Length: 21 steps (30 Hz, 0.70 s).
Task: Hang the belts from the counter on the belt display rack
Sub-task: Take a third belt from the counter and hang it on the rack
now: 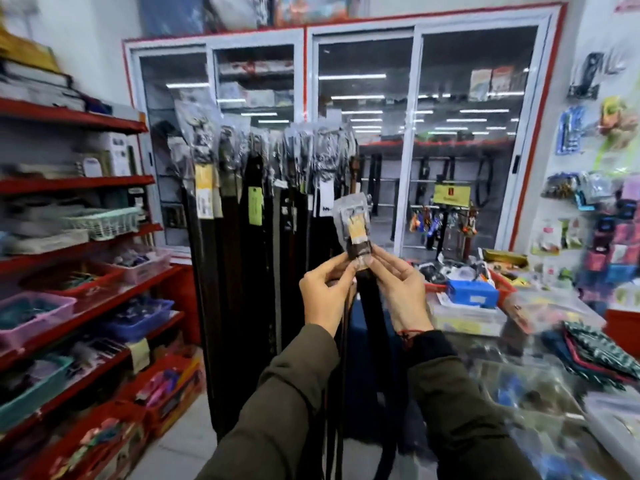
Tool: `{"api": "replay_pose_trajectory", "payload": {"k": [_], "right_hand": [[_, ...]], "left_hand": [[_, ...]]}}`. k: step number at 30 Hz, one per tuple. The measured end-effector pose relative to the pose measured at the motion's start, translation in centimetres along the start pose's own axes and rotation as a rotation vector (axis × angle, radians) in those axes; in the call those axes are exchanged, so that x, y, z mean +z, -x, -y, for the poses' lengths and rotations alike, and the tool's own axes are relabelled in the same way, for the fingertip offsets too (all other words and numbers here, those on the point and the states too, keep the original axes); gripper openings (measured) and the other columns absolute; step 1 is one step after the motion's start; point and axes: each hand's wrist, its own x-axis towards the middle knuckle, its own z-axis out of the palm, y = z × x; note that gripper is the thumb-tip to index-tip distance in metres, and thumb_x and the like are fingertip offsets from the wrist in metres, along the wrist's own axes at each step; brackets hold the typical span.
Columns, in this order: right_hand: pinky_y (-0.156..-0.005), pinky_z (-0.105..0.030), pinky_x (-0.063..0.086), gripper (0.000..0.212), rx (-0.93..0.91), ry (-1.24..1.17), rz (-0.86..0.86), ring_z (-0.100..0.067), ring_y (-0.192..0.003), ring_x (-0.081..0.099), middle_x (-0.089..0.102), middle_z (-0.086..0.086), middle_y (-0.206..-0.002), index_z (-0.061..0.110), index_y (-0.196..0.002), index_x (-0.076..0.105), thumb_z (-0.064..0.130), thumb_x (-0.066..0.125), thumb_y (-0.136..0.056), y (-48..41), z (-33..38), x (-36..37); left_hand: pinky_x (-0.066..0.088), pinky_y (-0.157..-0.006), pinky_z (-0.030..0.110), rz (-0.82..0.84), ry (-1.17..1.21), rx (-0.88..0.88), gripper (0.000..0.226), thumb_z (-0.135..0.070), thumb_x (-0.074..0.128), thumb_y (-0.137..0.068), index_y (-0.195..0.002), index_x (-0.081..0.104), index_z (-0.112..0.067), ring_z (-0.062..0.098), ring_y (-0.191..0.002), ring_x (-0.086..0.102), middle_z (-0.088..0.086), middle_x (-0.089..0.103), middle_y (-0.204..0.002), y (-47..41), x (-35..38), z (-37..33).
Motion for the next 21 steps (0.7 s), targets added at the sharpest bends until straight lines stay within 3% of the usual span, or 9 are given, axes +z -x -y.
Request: {"api": "replay_pose_trajectory", "payload": {"k": [5, 8, 10, 12, 15, 19, 21], "right_hand": [[-0.088, -0.031, 0.059, 0.022, -0.129, -0.02, 0.101, -0.022, -0.101, 0.073, 0.077, -0.011, -0.104, 0.015, -0.105, 0.074, 0.005, 0.072, -0.085, -3.6, 5.3, 4.7], [-0.078, -0.024, 0.059, 0.022, -0.141, -0.064, 0.117, -0.024, -0.101, 0.071, 0.075, -0.013, -0.107, 0.012, -0.106, 0.072, 0.004, 0.072, -0.086, -5.2, 8.0, 6.7], [-0.08, -0.025, 0.06, 0.027, -0.129, -0.075, 0.117, -0.026, -0.103, 0.069, 0.072, -0.02, -0.115, 0.005, -0.113, 0.069, 0.003, 0.07, -0.087, -6.1, 9.1, 7.6], [-0.086, -0.03, 0.058, 0.033, -0.114, -0.094, 0.118, -0.029, -0.103, 0.068, 0.069, -0.024, -0.12, -0.001, -0.121, 0.065, 0.001, 0.068, -0.088, -6.7, 9.8, 8.2], [-0.091, -0.034, 0.056, 0.037, -0.091, -0.124, 0.101, -0.031, -0.101, 0.068, 0.068, -0.026, -0.121, -0.003, -0.125, 0.063, 0.0, 0.067, -0.089, -7.1, 10.4, 8.6], [-0.077, -0.026, 0.06, 0.022, -0.086, -0.091, 0.067, -0.018, -0.082, 0.073, 0.073, -0.02, -0.11, 0.007, -0.109, 0.07, 0.004, 0.07, -0.088, -7.0, 10.0, 8.0], [-0.068, -0.022, 0.06, 0.028, -0.075, -0.085, 0.057, -0.009, -0.069, 0.073, 0.074, -0.015, -0.099, 0.001, -0.114, 0.069, 0.003, 0.071, -0.087, -6.9, 9.5, 7.7]], "left_hand": [[0.062, -0.087, 0.035, -0.105, 0.037, 0.131, 0.029, -0.012, 0.074, -0.089, -0.117, 0.074, -0.004, 0.015, -0.094, 0.075, 0.009, 0.079, -0.103, -5.4, 0.0, -5.4], [0.06, -0.085, 0.027, -0.108, -0.01, 0.241, 0.027, -0.014, 0.075, -0.088, -0.113, 0.075, -0.004, 0.006, -0.085, 0.072, 0.002, 0.078, -0.097, -8.5, 0.0, -8.5], [0.058, -0.077, 0.016, -0.09, -0.047, 0.272, 0.026, -0.016, 0.077, -0.087, -0.109, 0.077, -0.004, -0.006, -0.076, 0.069, -0.003, 0.077, -0.089, -10.0, -0.1, -10.0], [0.057, -0.069, 0.012, -0.077, -0.067, 0.26, 0.026, -0.019, 0.079, -0.085, -0.106, 0.078, -0.005, -0.011, -0.068, 0.067, -0.007, 0.075, -0.081, -11.0, -0.1, -10.9], [0.063, -0.064, 0.023, -0.051, -0.075, 0.216, 0.026, -0.021, 0.08, -0.084, -0.104, 0.079, -0.005, -0.002, -0.067, 0.07, -0.003, 0.076, -0.079, -11.7, -0.1, -11.8], [0.055, -0.052, 0.01, -0.019, -0.047, 0.15, 0.027, -0.016, 0.079, -0.085, -0.106, 0.077, 0.0, -0.004, -0.06, 0.069, 0.003, 0.075, -0.08, -11.4, 0.4, -11.9], [0.05, -0.049, 0.004, -0.024, -0.023, 0.112, 0.028, -0.013, 0.078, -0.086, -0.107, 0.075, 0.004, -0.012, -0.054, 0.066, -0.002, 0.071, -0.075, -11.1, 0.5, -11.2]]}}
